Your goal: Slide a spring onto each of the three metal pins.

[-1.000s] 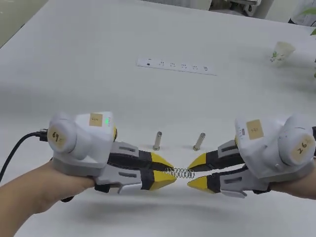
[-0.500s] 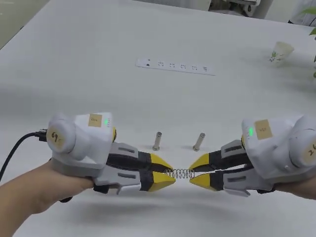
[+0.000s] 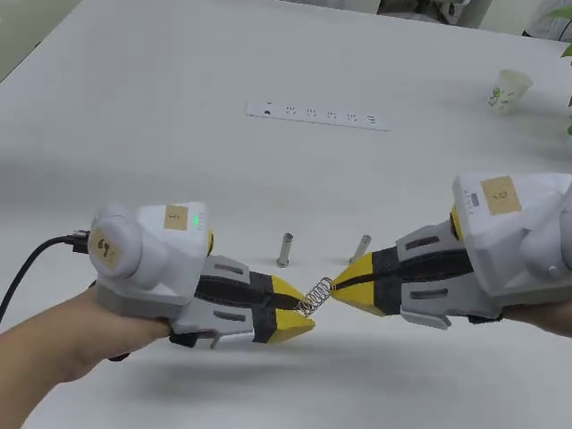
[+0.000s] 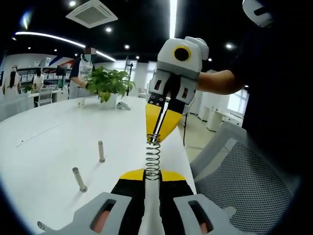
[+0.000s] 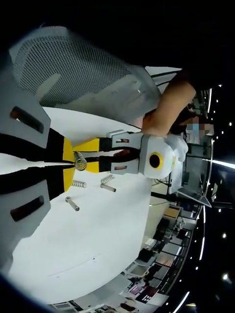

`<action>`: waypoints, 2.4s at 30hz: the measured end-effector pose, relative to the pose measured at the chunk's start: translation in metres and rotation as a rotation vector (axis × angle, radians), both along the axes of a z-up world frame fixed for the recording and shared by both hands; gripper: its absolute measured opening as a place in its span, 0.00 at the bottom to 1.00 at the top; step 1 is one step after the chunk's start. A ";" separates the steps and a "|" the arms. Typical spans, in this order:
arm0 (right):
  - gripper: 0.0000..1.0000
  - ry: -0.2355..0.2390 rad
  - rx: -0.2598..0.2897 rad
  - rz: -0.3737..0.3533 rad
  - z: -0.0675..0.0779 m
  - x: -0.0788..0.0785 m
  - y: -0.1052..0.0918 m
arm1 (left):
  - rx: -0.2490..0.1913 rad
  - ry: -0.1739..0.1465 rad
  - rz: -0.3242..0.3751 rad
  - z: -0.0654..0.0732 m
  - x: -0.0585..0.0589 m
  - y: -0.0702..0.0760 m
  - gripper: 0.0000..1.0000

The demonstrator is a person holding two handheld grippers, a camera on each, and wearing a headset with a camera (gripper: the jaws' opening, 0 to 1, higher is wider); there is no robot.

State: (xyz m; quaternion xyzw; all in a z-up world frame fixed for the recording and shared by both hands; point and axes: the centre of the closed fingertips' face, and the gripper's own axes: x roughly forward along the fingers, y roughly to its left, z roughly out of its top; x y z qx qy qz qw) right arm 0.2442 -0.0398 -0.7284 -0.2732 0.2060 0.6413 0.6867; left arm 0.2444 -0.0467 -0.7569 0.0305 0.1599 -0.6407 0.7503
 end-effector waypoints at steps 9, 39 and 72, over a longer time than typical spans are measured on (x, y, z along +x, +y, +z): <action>0.04 0.022 0.028 -0.015 0.001 0.000 0.007 | -0.001 -0.008 0.007 0.000 0.002 0.003 0.01; 0.09 0.120 0.142 -0.066 0.010 -0.003 0.023 | -0.009 -0.019 -0.015 0.005 -0.003 0.000 0.01; 0.08 0.034 0.180 -0.053 0.021 0.002 0.026 | -0.031 0.065 0.123 0.012 0.010 0.028 0.27</action>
